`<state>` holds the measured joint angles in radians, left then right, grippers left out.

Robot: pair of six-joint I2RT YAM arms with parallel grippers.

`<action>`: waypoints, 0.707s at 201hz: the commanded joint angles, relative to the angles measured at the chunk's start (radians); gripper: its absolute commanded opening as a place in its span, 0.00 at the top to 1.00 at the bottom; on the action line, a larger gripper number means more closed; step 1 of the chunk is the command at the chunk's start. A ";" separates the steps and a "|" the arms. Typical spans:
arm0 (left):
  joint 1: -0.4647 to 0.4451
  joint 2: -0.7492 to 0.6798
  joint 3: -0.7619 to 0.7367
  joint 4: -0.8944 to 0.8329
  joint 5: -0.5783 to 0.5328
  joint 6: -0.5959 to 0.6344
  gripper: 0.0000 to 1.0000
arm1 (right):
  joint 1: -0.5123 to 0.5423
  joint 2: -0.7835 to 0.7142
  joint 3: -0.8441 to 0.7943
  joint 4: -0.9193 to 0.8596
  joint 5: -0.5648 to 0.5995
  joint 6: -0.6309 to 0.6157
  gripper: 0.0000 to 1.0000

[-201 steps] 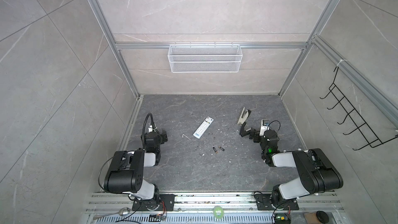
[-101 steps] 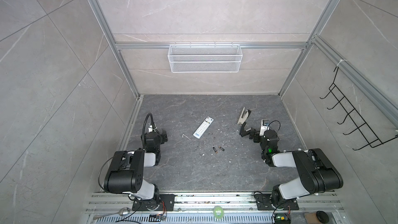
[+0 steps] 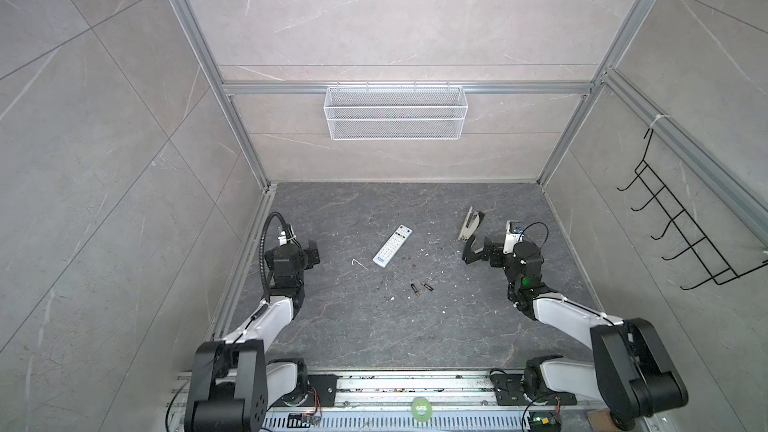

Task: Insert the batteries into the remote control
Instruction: 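Grasp the white remote's top end with the left gripper while the right gripper advances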

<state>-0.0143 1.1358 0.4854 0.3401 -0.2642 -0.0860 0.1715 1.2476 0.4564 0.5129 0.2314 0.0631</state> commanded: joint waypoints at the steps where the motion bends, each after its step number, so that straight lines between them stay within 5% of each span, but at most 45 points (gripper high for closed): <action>1: -0.011 -0.103 0.087 -0.326 0.107 -0.079 0.00 | 0.012 -0.060 0.131 -0.404 0.014 0.118 0.00; 42: -0.049 -0.200 0.270 -0.713 0.290 -0.273 0.00 | 0.101 -0.173 0.254 -0.715 -0.032 0.132 0.00; 82: -0.085 0.019 0.525 -0.989 0.548 -0.260 0.00 | 0.200 -0.218 0.327 -0.899 -0.061 0.210 0.01; 142: -0.386 0.413 0.802 -1.062 0.347 -0.123 0.00 | 0.316 -0.148 0.397 -0.987 -0.110 0.247 0.01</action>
<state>-0.3119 1.4128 1.1507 -0.6235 0.1574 -0.2855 0.4660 1.0702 0.8291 -0.4004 0.1665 0.2745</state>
